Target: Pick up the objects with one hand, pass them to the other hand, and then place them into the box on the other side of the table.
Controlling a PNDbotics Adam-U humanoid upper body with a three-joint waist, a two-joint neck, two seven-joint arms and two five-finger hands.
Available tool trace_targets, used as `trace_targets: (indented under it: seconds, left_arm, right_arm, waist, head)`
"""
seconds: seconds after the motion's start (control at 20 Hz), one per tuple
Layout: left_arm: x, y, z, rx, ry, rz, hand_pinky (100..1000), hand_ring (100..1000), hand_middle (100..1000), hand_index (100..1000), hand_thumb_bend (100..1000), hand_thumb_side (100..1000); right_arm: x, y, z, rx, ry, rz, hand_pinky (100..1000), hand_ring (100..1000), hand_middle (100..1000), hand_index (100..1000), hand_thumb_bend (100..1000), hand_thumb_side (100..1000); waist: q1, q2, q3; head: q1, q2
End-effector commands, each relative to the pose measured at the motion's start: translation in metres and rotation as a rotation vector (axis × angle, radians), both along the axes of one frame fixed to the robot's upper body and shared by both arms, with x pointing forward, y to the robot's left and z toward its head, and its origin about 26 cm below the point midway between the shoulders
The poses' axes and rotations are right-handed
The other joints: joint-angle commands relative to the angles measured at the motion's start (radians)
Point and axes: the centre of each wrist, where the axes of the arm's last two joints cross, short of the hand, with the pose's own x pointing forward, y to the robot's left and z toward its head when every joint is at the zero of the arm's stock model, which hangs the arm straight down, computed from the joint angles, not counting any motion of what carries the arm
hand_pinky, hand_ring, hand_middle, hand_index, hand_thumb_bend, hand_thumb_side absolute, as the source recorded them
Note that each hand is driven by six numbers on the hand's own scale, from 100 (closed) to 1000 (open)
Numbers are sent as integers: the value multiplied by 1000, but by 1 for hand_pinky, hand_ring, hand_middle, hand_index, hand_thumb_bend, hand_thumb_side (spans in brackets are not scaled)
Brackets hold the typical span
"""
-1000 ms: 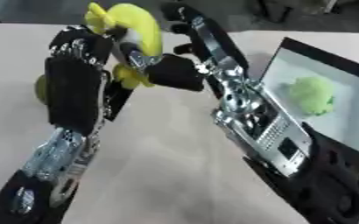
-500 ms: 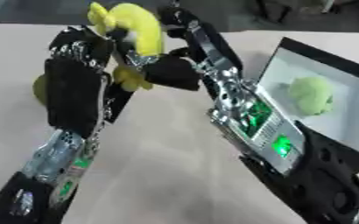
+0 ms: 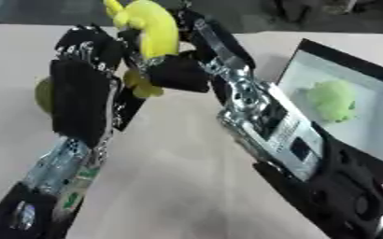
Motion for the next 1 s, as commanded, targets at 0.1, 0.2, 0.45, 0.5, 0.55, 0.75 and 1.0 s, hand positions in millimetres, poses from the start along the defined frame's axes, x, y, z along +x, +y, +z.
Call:
trace_targets:
  seconds: [0.1,0.2,0.45,0.5,0.55,0.75,1.0]
  left_arm:
    - [-9,-11,9,3,-42,-59,480,408,100,409,100,100]
    - [-9,-12,9,2,-43,-63,482,411,100,418,100,100]
    - [-9,-12,6,2,-28,-72,527,441,120,468,100,100]
    - [-8,-11,5,6,-22,-70,535,447,128,480,100,100]
    - [-8,-11,4,12,-15,-67,562,475,159,523,273,100]
    - [-4,-9,-1,49,33,-22,692,617,324,703,503,100]
    - [-4,-6,-2,69,47,29,879,814,528,889,755,100]
  right_arm:
    - [-4,-1,13,-15,65,-311,761,846,747,783,222,209]
    - [-4,-1,13,-9,78,-306,747,808,669,724,129,189]
    - [-7,-3,16,33,78,-296,706,708,493,523,100,100]
    - [-8,-3,16,43,75,-297,703,698,481,502,100,100]
    - [-8,-3,16,52,72,-298,697,679,461,469,100,100]
    - [-8,-5,17,73,69,-302,691,662,439,428,100,100]
    - [-8,-8,18,83,73,-308,682,653,435,425,100,100]
  waist:
    - [-11,-6,2]
    - [-11,-7,1]
    - [-10,-7,0]
    - [-10,-7,-1]
    - [-10,-7,-2]
    - [-8,-8,-5]
    - [-7,-10,-10]
  head:
    - [0,-7]
    - [0,-7]
    - [-2,-11]
    - [-3,-12]
    - [-3,-12]
    - [-3,-10]
    - [-6,-10]
